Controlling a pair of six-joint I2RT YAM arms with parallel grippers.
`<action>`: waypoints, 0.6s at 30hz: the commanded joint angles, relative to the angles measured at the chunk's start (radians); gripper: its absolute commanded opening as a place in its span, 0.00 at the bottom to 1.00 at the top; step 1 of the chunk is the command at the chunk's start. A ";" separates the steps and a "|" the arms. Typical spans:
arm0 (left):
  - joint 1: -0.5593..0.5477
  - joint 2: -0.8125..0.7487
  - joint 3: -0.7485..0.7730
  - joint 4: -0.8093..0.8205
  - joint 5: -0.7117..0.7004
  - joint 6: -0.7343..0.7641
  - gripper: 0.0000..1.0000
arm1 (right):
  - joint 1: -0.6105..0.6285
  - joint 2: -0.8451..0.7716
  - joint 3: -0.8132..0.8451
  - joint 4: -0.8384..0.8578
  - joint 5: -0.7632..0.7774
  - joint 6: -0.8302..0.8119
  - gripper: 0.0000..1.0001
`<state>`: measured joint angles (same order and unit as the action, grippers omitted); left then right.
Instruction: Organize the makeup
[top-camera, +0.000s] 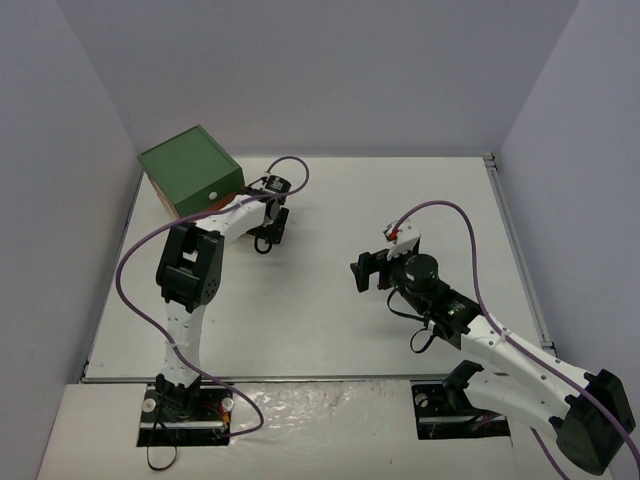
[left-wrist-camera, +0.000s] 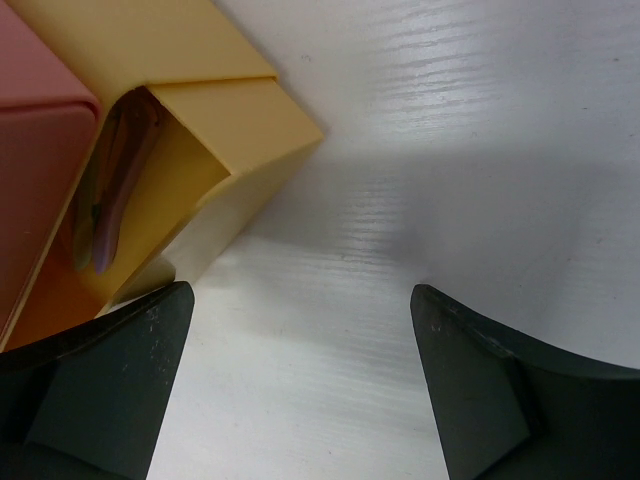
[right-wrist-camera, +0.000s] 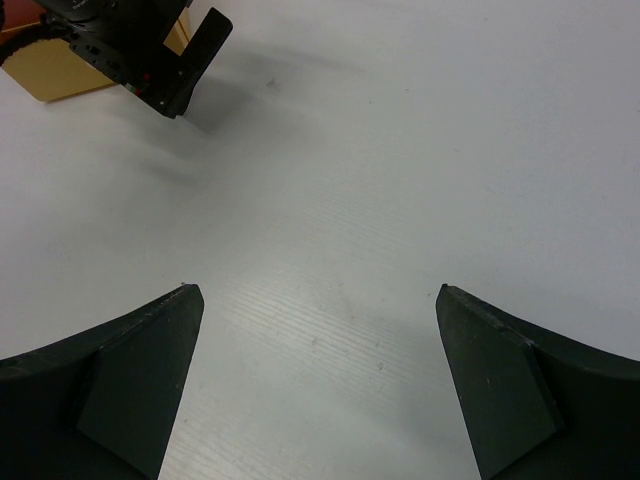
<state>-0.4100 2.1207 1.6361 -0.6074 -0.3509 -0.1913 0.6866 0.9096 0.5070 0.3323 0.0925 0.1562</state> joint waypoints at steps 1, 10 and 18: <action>0.012 -0.023 0.061 0.026 -0.059 0.049 0.88 | -0.006 -0.019 0.007 0.075 -0.004 0.003 1.00; 0.023 -0.005 0.074 0.050 -0.081 0.104 0.88 | -0.007 -0.030 0.001 0.080 -0.008 0.002 1.00; 0.030 -0.001 0.051 0.082 -0.093 0.155 0.88 | -0.007 -0.032 -0.002 0.084 -0.010 0.003 1.00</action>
<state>-0.4011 2.1331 1.6482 -0.5793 -0.3954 -0.0861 0.6860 0.8917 0.4979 0.3332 0.0891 0.1562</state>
